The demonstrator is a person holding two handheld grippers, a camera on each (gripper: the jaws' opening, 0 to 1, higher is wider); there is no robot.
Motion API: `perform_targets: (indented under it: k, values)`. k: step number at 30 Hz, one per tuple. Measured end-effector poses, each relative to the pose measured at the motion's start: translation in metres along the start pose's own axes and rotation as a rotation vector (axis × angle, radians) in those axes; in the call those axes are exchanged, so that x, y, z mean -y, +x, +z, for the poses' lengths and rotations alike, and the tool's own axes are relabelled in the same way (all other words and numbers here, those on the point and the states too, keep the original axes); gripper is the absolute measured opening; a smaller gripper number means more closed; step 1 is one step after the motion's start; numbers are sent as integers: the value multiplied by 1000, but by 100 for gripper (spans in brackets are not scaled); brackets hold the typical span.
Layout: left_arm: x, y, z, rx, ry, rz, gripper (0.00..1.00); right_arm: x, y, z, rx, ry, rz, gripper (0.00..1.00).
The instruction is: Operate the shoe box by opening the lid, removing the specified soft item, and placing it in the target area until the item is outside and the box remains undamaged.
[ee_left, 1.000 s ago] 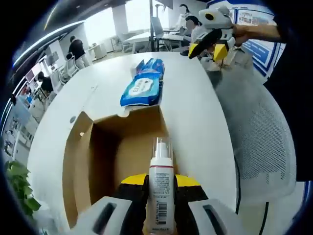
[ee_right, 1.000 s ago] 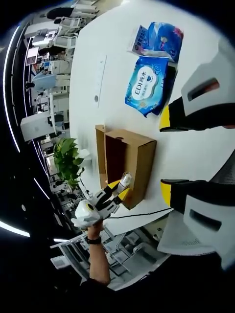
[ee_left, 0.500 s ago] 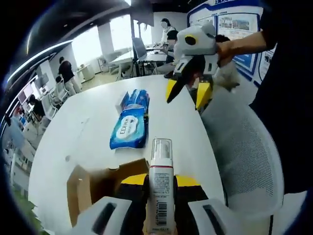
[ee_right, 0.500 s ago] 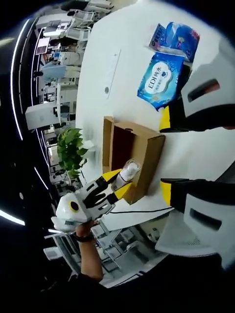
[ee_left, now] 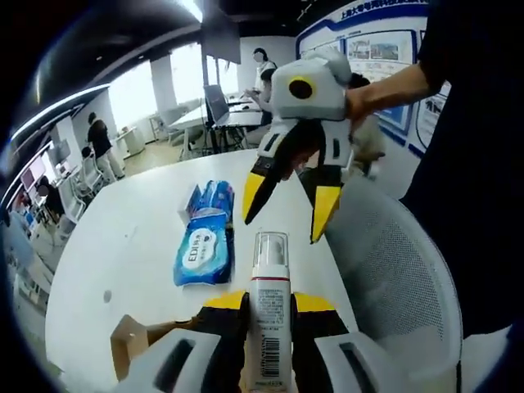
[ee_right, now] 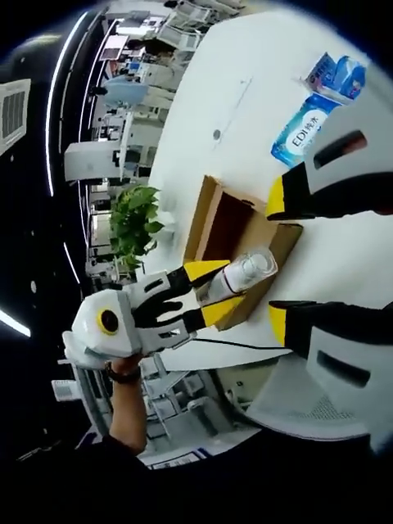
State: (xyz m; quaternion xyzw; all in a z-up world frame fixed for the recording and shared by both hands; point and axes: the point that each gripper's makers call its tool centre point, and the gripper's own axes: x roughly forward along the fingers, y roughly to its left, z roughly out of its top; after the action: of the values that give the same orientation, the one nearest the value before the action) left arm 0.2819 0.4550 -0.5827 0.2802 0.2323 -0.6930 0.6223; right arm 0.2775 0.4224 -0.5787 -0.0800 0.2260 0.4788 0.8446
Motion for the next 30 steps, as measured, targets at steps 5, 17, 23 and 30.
perform_targets:
  k: [5,17,23,30]
  values:
    - [5,-1,10,16,15,-21,20,-5,0,8,9,-57,15,34]
    - [12,-4,32,88,11,-71,19,-16,-1,24,70,-86,74,22]
    - [16,-4,33,100,8,-101,20,-21,-4,22,53,-111,92,20]
    - [23,0,28,97,-17,-146,20,-31,-4,21,9,-160,120,17]
